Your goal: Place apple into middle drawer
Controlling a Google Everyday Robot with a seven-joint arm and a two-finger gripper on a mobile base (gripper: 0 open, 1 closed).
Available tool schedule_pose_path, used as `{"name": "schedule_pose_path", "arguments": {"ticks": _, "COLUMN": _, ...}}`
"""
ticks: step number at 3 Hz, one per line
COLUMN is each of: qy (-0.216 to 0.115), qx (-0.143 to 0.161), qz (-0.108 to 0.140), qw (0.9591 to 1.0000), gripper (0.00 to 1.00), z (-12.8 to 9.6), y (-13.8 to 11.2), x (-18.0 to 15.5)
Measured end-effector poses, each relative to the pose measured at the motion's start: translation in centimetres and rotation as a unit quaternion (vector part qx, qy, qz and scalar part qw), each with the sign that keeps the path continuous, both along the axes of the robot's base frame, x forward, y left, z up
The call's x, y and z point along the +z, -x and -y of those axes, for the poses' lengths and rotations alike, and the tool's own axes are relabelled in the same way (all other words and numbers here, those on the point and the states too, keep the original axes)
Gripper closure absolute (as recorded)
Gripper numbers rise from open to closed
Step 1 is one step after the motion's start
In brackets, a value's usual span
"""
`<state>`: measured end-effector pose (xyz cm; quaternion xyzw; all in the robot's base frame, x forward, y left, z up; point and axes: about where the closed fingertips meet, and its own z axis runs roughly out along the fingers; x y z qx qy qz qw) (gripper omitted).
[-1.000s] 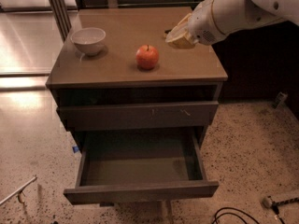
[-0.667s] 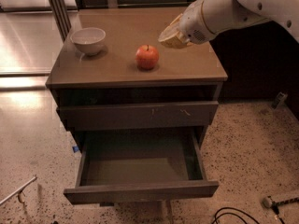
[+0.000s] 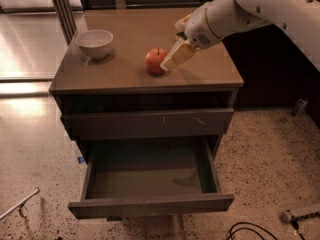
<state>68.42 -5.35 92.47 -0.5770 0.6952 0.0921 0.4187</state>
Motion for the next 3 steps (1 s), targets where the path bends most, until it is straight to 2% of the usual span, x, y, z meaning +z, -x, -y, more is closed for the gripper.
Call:
{"name": "schedule_pose_path", "arguments": {"ticks": 2, "qy": -0.001, "qx": 0.002, "qz": -0.031, "qw": 0.9995, "gripper": 0.21, "z": -1.6, "y": -2.9, "x": -2.7}}
{"name": "schedule_pose_path", "arguments": {"ticks": 3, "qy": -0.004, "qx": 0.010, "qz": -0.050, "qw": 0.9987, "gripper": 0.20, "z": -3.2, "y": -4.3, "x": -4.3}}
